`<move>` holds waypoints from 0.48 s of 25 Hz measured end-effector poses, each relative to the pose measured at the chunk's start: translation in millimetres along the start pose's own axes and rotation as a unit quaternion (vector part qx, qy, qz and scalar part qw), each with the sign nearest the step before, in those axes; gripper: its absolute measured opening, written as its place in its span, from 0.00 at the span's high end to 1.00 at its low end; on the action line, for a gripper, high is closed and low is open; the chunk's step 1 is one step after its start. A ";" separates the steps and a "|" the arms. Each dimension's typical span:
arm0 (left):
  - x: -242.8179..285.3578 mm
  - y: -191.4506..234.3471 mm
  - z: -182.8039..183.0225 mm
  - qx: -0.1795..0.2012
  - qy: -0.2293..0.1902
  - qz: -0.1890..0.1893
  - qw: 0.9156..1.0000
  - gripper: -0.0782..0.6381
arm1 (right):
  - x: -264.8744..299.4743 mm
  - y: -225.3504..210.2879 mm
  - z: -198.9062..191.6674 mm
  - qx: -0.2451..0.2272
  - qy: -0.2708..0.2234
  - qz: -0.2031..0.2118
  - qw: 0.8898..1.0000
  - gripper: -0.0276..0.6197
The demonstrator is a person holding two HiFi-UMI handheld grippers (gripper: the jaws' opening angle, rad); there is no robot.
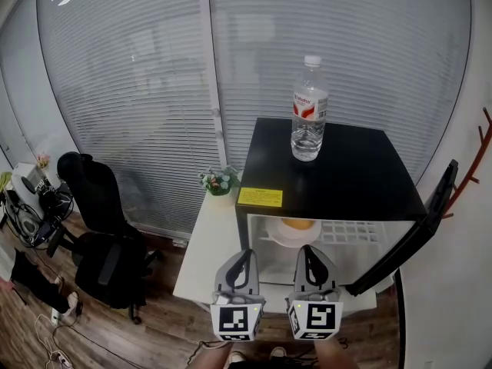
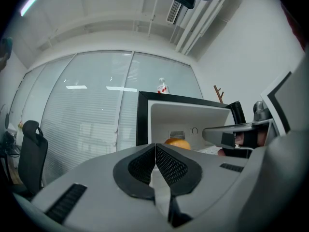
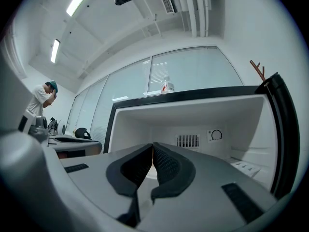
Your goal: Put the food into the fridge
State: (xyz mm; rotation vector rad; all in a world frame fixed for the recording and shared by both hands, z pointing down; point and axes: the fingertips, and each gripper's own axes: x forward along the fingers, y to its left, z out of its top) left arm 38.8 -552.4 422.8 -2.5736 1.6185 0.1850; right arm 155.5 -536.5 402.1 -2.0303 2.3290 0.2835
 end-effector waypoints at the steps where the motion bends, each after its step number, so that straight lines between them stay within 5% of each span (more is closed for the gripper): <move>1: 0.3 0.8 1.3 -0.002 -0.003 0.002 1.000 0.85 | 0.2 -0.2 0.0 -0.001 -0.001 0.000 1.000 0.91; 12: -1.4 7.7 -13.0 0.006 0.021 0.013 1.000 0.85 | 2.6 0.1 -3.1 -0.004 -0.008 0.000 1.000 0.91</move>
